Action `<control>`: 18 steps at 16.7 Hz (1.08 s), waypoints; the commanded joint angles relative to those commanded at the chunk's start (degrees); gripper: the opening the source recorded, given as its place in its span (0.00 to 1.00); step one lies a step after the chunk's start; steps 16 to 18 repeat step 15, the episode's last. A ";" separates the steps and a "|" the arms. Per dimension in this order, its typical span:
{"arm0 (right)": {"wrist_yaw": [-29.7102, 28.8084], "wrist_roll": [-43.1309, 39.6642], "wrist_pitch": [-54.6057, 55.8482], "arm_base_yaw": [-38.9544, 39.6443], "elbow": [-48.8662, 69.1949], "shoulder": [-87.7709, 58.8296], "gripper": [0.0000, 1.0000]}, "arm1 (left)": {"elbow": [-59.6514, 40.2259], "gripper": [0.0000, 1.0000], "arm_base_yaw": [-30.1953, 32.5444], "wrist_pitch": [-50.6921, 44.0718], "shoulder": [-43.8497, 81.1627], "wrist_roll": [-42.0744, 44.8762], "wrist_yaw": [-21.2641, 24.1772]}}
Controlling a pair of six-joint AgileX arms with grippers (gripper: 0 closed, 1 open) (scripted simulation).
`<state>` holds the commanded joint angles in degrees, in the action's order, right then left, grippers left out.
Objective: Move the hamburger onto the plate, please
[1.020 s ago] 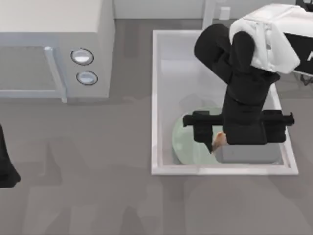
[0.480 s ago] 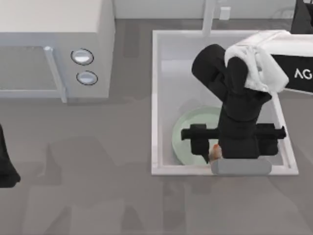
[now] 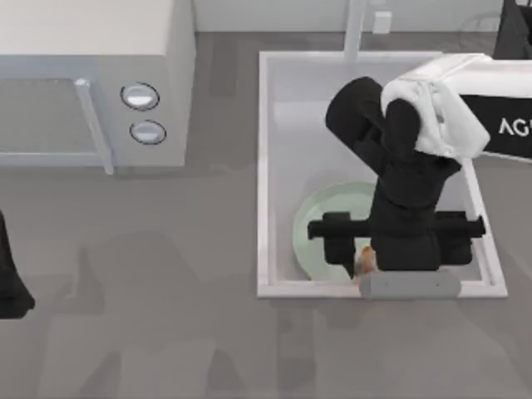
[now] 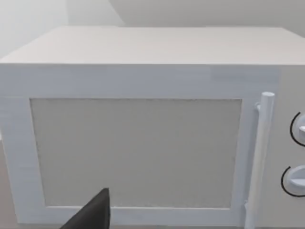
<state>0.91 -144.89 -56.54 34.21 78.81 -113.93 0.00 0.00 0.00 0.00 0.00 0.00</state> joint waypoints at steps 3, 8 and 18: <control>0.00 0.00 0.00 0.00 0.00 0.00 0.53 | 0.00 1.00 0.00 0.00 0.00 0.00 0.00; 0.00 0.00 0.00 0.00 0.00 0.00 0.90 | 0.00 1.00 0.00 0.00 0.00 0.00 0.00; 0.00 0.00 0.00 0.00 0.00 0.00 1.00 | 0.00 1.00 0.00 0.00 0.00 0.00 0.00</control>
